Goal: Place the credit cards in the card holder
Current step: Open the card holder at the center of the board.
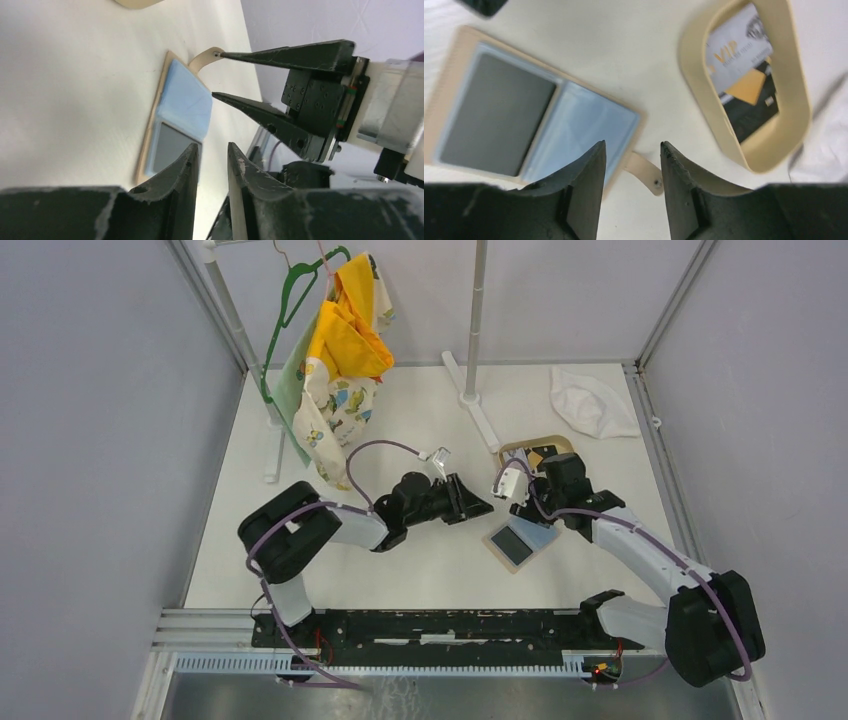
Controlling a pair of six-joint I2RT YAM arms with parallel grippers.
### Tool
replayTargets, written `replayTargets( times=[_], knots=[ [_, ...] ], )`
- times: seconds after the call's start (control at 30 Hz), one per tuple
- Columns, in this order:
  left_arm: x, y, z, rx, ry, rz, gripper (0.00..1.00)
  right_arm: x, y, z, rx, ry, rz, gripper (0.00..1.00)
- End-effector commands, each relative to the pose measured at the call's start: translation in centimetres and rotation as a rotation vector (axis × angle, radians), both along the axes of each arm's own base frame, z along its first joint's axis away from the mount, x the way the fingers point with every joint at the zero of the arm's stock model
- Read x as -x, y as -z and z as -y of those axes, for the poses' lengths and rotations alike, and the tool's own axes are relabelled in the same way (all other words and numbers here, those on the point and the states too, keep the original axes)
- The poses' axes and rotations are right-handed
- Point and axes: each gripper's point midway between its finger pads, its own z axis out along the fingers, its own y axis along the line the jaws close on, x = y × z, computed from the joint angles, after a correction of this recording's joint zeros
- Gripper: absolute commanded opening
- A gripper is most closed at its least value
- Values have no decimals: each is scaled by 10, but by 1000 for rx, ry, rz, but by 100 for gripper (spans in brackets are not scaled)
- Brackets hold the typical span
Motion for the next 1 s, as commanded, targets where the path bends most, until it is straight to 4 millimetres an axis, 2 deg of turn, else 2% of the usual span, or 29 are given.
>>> replayTargets(
  times=[0.0,0.13,0.27,0.3,0.43,0.63,0.73,0.87,0.97],
  knots=[
    [-4,-19,-35,-120,-52,257,34,31,-7,-43,-147,-284,-131,46],
    [0,-38,-67,-219,-92,385,33,55,1,-43,-106,-456,-185,37],
    [4,-60,-93,-281,-126,482,33,65,22,-24,29,-565,-128,32],
    [6,-70,-97,-279,-132,510,33,65,27,-17,75,-581,-116,30],
    [13,-85,-111,-304,-131,560,34,57,38,6,200,-531,-112,28],
    [27,-100,-129,-302,-132,589,35,77,64,13,235,-607,-208,28],
    [35,-111,-137,-280,-138,607,39,86,67,1,181,-645,-244,27],
    [46,-122,-142,-258,-116,618,43,101,66,-31,77,-709,-294,27],
    [55,-125,-142,-235,-86,613,43,105,64,-53,14,-700,-327,27]
  ],
)
